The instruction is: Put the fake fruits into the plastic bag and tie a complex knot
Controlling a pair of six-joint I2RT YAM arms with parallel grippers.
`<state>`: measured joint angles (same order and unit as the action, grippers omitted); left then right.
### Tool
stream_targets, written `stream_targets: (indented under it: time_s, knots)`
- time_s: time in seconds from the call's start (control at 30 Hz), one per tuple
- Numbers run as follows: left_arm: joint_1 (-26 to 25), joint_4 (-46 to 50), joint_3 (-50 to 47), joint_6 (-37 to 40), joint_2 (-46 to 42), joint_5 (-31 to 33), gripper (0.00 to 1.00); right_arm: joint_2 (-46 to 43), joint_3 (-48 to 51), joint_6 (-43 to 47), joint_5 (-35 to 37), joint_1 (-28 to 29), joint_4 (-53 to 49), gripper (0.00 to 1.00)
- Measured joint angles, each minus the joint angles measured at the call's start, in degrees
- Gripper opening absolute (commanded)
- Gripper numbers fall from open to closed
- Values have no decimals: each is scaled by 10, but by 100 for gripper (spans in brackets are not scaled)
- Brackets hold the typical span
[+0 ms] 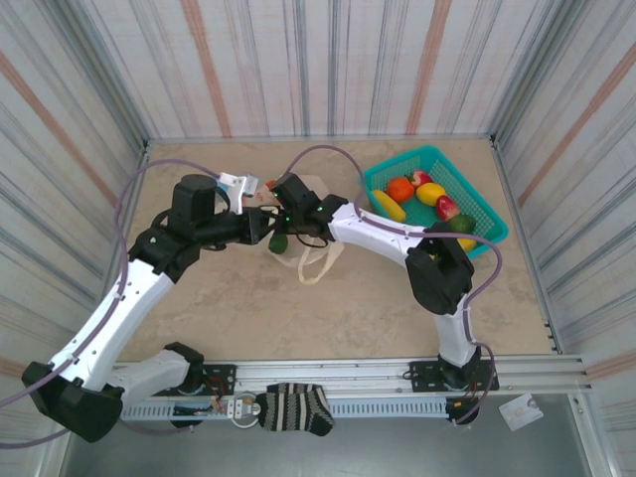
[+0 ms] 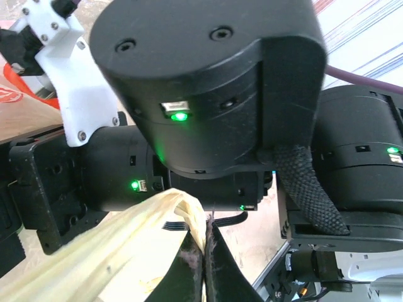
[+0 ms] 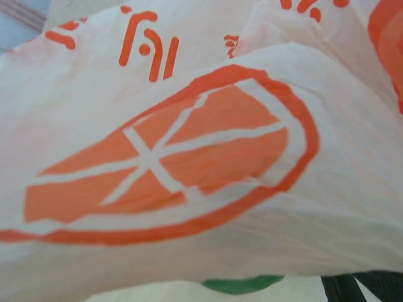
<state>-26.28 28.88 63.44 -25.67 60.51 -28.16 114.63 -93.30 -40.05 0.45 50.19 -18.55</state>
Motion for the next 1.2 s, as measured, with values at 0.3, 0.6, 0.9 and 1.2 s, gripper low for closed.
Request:
stream_targets:
  time_s: [0.3, 0.6, 0.9, 1.2]
  knots:
    - [0, 0, 0, 0, 1, 2, 0, -73, 103, 16, -35, -26, 56, 76]
    - [0, 0, 0, 2, 1, -3, 0, -200, 173, 21, -182, -73, 116, 65]
    - [0, -2, 0, 2, 1, -7, 0, -348, 237, 35, -198, -134, 85, 63]
    - [0, -7, 0, 2, 0, -14, 0, -422, 239, 10, -57, -299, -28, 68]
